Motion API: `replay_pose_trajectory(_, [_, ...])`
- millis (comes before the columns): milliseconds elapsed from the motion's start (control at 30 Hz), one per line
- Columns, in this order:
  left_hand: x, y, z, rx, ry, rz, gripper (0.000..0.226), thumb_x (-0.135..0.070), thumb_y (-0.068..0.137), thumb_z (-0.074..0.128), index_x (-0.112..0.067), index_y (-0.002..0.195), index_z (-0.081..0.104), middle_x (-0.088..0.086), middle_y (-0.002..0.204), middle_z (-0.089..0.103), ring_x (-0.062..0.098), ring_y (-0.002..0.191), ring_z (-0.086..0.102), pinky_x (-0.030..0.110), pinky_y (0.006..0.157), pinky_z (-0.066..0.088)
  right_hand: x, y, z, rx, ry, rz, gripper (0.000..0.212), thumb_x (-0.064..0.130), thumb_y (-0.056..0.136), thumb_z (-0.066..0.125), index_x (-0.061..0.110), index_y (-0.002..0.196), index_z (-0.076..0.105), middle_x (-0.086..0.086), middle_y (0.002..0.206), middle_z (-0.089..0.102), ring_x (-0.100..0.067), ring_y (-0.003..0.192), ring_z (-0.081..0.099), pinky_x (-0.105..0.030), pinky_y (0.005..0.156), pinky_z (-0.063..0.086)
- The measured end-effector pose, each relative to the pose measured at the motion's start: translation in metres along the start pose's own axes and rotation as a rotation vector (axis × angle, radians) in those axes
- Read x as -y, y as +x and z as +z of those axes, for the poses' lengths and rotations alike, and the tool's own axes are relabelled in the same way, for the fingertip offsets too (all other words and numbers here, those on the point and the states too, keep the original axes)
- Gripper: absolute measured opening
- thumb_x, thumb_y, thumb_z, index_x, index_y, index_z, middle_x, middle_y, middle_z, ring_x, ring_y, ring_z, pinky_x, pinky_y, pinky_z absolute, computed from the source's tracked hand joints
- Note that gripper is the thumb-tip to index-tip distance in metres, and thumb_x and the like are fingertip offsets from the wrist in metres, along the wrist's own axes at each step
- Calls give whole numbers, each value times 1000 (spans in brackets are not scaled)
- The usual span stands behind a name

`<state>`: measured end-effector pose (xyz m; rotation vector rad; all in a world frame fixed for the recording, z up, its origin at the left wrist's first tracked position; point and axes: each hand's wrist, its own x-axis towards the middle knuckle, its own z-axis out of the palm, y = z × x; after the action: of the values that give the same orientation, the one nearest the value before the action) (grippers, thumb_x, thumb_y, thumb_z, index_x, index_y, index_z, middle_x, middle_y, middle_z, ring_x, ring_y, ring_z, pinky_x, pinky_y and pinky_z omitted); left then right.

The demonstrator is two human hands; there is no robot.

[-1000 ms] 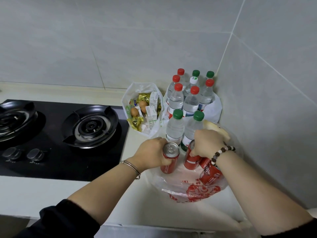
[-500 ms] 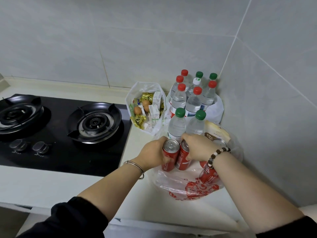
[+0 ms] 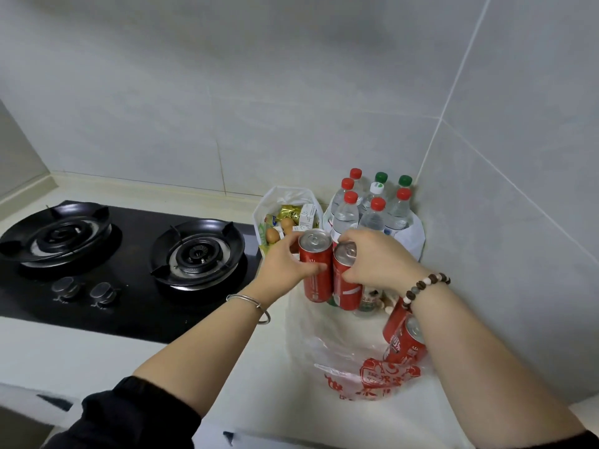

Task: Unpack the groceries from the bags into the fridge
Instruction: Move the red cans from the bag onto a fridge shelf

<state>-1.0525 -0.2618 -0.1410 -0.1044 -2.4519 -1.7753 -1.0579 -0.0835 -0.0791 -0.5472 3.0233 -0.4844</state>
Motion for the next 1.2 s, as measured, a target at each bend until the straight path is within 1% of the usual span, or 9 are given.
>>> replay_pose_trajectory(133, [-21, -11, -46, -110, -100, 6, 53, -9, 66, 82, -18, 113, 59, -4, 101, 68, 8, 91, 64, 15, 71, 49, 45, 7, -12, -146, 141, -30, 43, 30, 65, 68, 22, 106, 57, 6, 106, 62, -16, 93, 60, -26, 67, 43])
replay_pose_trajectory(300, [-37, -49, -119, -241, -86, 17, 53, -11, 67, 82, -17, 115, 59, -10, 99, 68, -3, 87, 64, 13, 73, 49, 121, 10, -16, -190, 413, -74, 78, 22, 68, 77, 16, 138, 44, -1, 135, 53, -18, 122, 50, -28, 97, 42])
replay_pose_trajectory(433, [-34, -100, -189, -375, -115, -16, 54, -13, 68, 82, -22, 116, 59, -7, 104, 70, 7, 96, 66, 28, 83, 54, 193, 13, 1, -105, 650, -160, 67, 18, 64, 83, 24, 125, 56, 6, 121, 61, -11, 112, 57, -29, 94, 48])
replay_pose_trajectory(500, [-33, -133, -223, -443, -129, -24, 49, -9, 72, 79, -23, 115, 60, -8, 104, 71, 4, 96, 66, 22, 82, 54, 233, 9, 14, -26, 782, -229, 49, 15, 64, 84, 28, 106, 63, 13, 104, 67, -3, 96, 63, -23, 83, 52])
replay_pose_trajectory(633, [-27, -209, -289, -611, -91, -76, 35, -12, 76, 76, -24, 107, 66, -8, 98, 72, 2, 90, 67, 17, 72, 51, 319, -6, 46, 152, 934, -394, 42, 10, 64, 84, 29, 98, 69, 11, 92, 72, 2, 85, 67, -17, 72, 53])
replay_pose_trajectory(800, [-18, -314, -351, -861, -46, -152, 37, -16, 76, 77, -23, 110, 65, -7, 104, 70, 4, 97, 65, 22, 84, 50, 424, -40, 86, 426, 1034, -615, 41, 1, 70, 77, 28, 100, 67, 9, 95, 72, -3, 91, 67, -19, 76, 52])
replay_pose_trajectory(933, [-14, -397, -382, -1079, -14, -236, 43, -24, 71, 79, -24, 111, 65, -7, 104, 71, 9, 99, 65, 31, 87, 52, 500, -73, 121, 653, 1083, -740, 48, 3, 70, 78, 22, 112, 64, 2, 105, 70, -13, 101, 65, -33, 88, 51])
replay_pose_trajectory(1100, [-25, -483, -395, -1344, 23, -300, 29, -12, 77, 74, -30, 98, 66, -10, 94, 72, 7, 93, 67, 20, 75, 51, 579, -127, 150, 888, 1099, -923, 44, 8, 77, 74, 25, 114, 57, 6, 108, 66, -8, 100, 63, -25, 83, 50])
replay_pose_trajectory(1200, [-34, -524, -393, -1515, 41, -332, 27, -10, 77, 74, -28, 96, 68, -7, 92, 73, 9, 91, 68, 24, 78, 52, 617, -159, 163, 1036, 1026, -1040, 47, 18, 84, 69, 30, 124, 47, 11, 114, 60, -4, 104, 58, -17, 73, 49])
